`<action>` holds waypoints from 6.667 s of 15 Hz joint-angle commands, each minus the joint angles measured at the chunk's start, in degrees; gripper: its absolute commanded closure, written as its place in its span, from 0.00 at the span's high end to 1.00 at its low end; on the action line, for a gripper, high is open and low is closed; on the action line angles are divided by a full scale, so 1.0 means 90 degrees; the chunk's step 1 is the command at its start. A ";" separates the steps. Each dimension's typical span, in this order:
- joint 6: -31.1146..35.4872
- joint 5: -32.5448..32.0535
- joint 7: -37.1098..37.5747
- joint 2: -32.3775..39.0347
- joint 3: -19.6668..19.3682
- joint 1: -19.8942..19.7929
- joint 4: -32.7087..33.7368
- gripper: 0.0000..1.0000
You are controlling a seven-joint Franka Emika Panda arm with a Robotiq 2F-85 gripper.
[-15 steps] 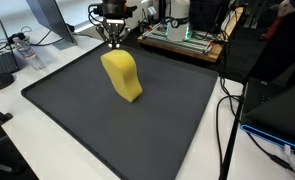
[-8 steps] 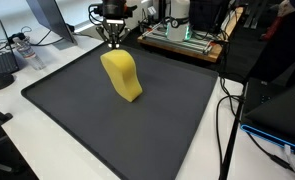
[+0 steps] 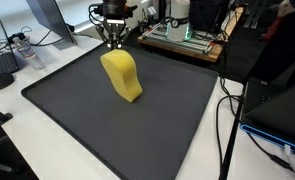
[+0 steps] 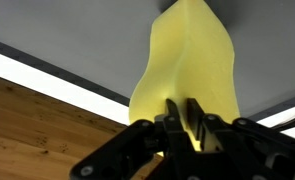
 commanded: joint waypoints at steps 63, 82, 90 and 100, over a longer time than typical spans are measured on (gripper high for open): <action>0.3306 0.0430 0.7857 -0.0114 -0.2654 0.1435 0.0459 1.00; 0.3418 0.1123 0.7892 0.2210 0.2879 -0.4702 0.1444 1.00; 0.3366 0.0668 0.8075 0.2400 0.3060 -0.5031 0.1701 1.00; 0.2803 0.0039 0.7487 -0.0183 0.1392 -0.2917 0.0378 1.00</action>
